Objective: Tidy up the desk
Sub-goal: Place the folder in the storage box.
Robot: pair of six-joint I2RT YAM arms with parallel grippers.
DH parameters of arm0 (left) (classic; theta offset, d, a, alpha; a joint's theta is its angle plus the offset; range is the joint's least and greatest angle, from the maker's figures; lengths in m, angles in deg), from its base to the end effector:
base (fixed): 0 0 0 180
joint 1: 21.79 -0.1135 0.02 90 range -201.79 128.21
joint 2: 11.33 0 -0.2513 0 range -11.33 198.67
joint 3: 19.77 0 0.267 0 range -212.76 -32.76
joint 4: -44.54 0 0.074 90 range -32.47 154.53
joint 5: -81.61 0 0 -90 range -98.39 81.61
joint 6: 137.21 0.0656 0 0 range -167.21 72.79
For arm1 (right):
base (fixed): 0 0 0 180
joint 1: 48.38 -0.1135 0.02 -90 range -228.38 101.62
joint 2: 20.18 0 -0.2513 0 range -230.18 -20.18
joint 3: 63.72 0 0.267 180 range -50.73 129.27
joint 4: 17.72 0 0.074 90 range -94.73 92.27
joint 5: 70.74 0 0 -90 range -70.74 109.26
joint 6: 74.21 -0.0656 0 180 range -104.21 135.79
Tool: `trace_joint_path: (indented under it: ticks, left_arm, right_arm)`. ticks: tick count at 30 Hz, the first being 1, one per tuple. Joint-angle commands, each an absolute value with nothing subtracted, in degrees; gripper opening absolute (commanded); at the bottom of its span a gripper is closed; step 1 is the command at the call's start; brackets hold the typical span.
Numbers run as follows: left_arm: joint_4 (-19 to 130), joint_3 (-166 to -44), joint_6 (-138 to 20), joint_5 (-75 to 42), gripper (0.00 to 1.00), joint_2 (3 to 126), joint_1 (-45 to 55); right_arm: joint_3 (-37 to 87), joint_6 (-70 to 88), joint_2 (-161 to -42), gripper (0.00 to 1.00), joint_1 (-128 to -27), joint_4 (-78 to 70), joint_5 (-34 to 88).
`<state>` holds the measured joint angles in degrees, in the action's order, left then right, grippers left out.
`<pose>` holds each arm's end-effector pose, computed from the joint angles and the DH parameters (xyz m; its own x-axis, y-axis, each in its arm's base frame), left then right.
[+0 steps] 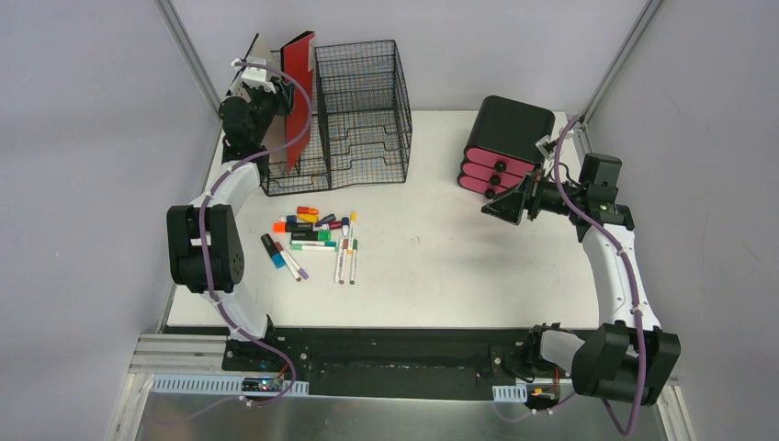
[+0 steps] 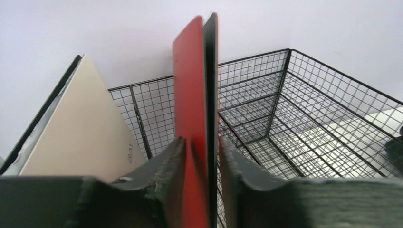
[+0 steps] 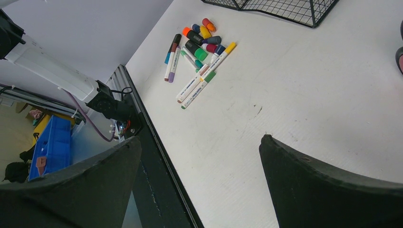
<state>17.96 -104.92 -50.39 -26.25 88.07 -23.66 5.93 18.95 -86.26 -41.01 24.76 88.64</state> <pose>0.4535 -0.0053 0.3248 0.1982 -0.0464 -0.9791 0.2798 0.9600 0.0112 0.2659 0.0275 0.2989 -0.5846 0.0560 -0.8094 -0.7104 0.4464 0.5441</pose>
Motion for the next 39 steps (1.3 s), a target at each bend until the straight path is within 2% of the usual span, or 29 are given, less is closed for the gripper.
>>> trace_joint_path:
  ticks: [1, 7, 15, 20, 24, 30, 33, 35, 38, 39]
  left_arm:
    - [15.5, -104.5, -48.6, -28.2, 0.39, 87.2, -23.4]
    - [23.2, -108.0, -47.7, -28.2, 0.52, 86.8, -23.4]
    - [53.9, -125.9, -47.7, -24.9, 0.78, 88.2, -23.5]
    - [65.9, -135.4, -49.4, -24.0, 0.84, 90.7, -23.4]
    - [73.4, -142.1, -50.9, -24.6, 0.84, 93.4, -23.4]
    - [84.1, -151.7, -52.2, -24.9, 0.75, 98.3, -23.1]
    - [85.6, -152.9, -51.1, -23.1, 0.73, 99.3, -22.3]
    - [86.3, -153.6, -49.5, -21.1, 0.7, 99.7, -21.9]
    - [87.0, -155.4, -45.5, -17.5, 0.56, 100.8, -19.6]
    - [87.4, -156.4, -43.8, -15.8, 0.54, 101.3, -18.9]
  right_arm:
    - [7.6, 20.4, -85.8, 0.99, -40.6, 23.5, 89.0]
    - [7.6, 20.4, -85.8, 0.99, -40.6, 23.5, 88.9]
    - [7.6, 20.4, -85.8, 0.99, -40.6, 23.5, 89.0]
    - [7.7, 20.4, -85.7, 0.99, -40.6, 23.5, 89.0]
    - [7.7, 20.4, -85.6, 0.99, -40.6, 23.5, 89.0]
    - [7.7, 20.4, -85.4, 0.99, -40.6, 23.5, 89.0]
    - [7.7, 20.4, -85.6, 0.99, -40.6, 23.5, 89.0]
    - [7.7, 20.4, -85.6, 0.99, -40.6, 23.5, 89.0]
    - [7.7, 20.5, -85.6, 0.99, -40.6, 23.5, 89.0]
    - [7.7, 20.5, -85.7, 0.99, -40.5, 23.5, 88.9]
